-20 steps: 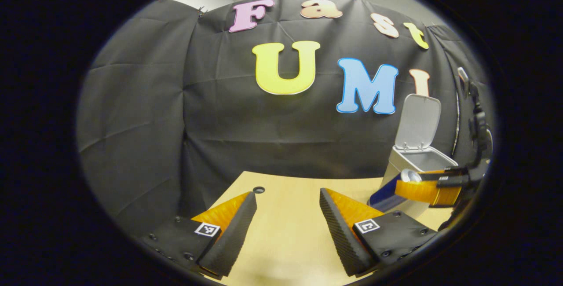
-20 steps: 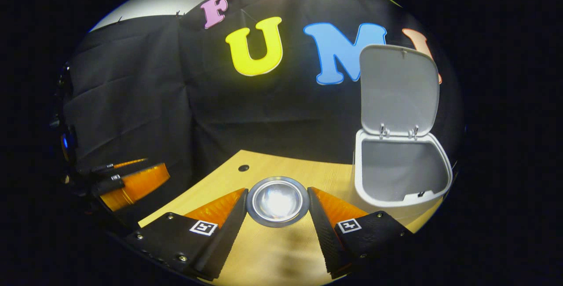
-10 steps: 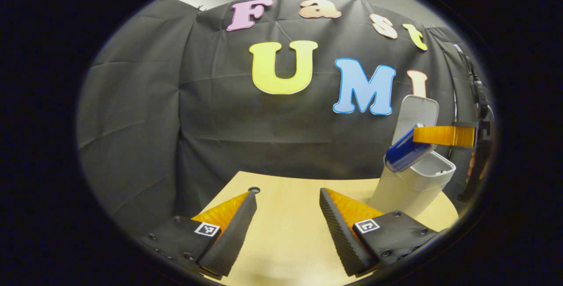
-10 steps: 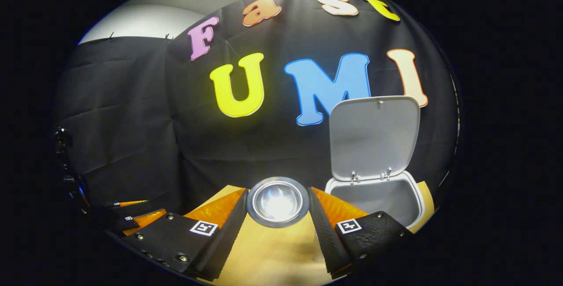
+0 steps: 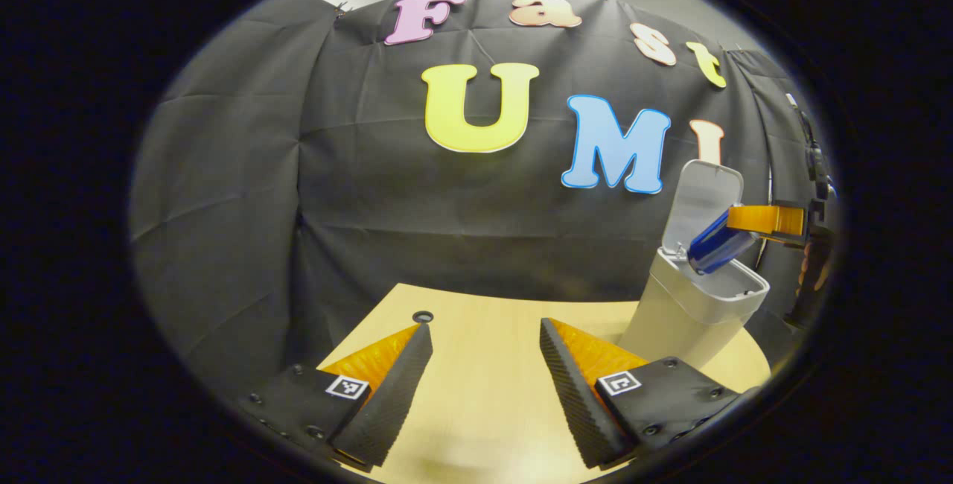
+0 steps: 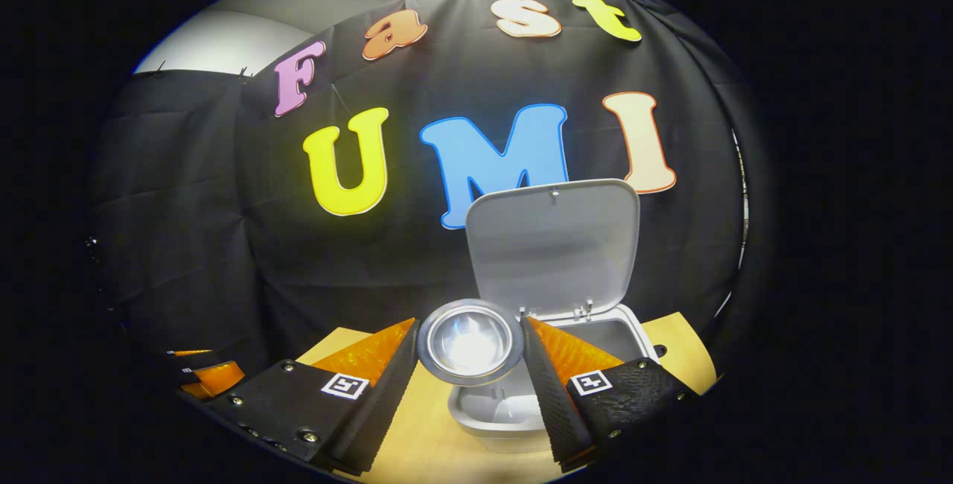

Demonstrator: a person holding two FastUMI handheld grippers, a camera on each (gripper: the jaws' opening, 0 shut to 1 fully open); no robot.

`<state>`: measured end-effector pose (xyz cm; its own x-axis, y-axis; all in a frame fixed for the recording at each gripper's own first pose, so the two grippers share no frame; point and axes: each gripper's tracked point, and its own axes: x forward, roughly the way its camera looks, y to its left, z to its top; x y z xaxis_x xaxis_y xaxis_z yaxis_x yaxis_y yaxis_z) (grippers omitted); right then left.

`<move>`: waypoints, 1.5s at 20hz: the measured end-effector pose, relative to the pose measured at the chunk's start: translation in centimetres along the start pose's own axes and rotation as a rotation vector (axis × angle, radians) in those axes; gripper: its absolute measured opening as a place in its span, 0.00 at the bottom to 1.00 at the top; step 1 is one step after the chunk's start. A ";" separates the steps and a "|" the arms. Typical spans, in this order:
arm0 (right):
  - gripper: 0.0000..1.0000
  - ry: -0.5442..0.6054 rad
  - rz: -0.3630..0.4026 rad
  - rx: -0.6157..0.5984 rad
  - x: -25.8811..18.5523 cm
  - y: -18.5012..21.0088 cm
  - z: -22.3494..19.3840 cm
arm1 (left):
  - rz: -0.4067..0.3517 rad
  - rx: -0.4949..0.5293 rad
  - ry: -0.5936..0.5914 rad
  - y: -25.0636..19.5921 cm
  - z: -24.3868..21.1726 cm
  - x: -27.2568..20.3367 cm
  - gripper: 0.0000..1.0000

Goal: Press the lid of the desktop garbage bin to open it, pick up the crumpled paper on the desktop and throw it into the bin, then pick up the pop can on the desktop and drop it into the bin, and finally close the garbage bin lid.

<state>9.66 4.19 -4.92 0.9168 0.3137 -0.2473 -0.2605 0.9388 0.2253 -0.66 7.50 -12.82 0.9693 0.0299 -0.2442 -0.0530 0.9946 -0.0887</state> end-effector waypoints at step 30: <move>0.87 0.086 -0.071 0.033 0.2 -2.8 -3.7 | -0.004 -0.016 0.021 -0.2 -0.9 0.1 1.00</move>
<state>9.48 2.14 -9.13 0.9030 0.2584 -0.3433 -0.1840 0.9545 0.2346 -0.77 7.25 -13.69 0.9643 0.0237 -0.2636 -0.0531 0.9931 -0.1049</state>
